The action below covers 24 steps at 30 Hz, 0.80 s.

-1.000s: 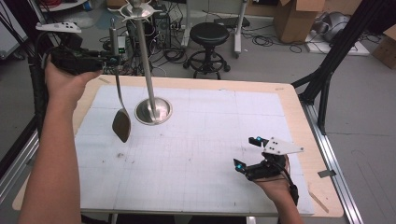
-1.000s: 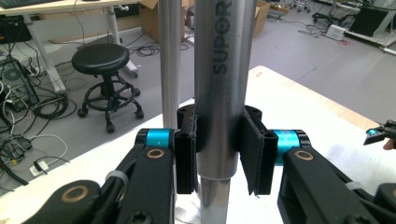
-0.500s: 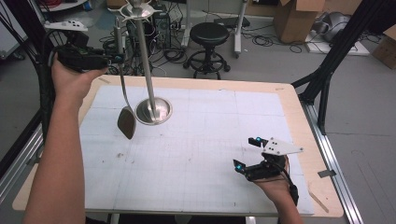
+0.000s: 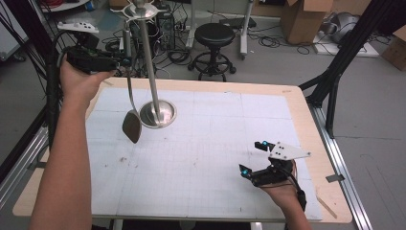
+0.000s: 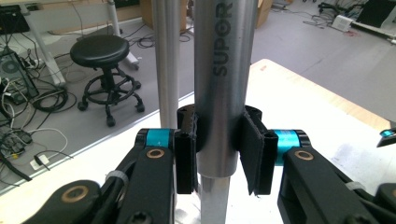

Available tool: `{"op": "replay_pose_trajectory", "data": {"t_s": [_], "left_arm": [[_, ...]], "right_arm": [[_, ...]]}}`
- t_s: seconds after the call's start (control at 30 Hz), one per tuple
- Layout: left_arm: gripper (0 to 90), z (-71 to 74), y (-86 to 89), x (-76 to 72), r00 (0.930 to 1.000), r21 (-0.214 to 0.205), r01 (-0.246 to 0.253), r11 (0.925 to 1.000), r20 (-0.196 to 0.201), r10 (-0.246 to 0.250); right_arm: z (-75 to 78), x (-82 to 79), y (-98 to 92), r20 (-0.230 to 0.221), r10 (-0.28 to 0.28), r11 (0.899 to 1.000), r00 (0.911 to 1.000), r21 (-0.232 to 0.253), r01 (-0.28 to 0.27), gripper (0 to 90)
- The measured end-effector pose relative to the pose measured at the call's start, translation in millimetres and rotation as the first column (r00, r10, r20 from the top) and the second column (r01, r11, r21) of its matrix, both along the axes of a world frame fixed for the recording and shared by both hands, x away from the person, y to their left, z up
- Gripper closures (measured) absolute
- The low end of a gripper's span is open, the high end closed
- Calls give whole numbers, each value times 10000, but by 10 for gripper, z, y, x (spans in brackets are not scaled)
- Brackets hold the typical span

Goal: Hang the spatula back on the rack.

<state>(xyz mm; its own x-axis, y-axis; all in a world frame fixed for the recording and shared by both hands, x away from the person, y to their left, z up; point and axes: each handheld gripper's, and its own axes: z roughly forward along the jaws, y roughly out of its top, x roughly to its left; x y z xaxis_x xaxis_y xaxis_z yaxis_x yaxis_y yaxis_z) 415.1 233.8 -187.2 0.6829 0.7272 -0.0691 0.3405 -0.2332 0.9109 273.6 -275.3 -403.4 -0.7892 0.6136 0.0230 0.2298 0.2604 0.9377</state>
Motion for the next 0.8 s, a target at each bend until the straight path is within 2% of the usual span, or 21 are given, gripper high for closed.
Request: {"op": "replay_pose_trajectory", "data": {"t_s": [0.3, 0.63, 0.8], "left_arm": [[690, -29, -19, 68, 9998, 135, -206, 9997, -11, 206], [684, -71, -53, 140, 9999, -123, -151, 9998, -16, 150], [678, -87, -65, 178, 9998, -125, -206, 9997, 51, 207]], "right_arm": [[-9, -16, -20, -6, -49, 10000, 10000, -26, 49, 3], [-13, -28, -57, -38, -125, 9999, 9999, -21, 125, 3], [-10, -33, -73, -19, -128, 9999, 9999, -4, 128, 2]]}}
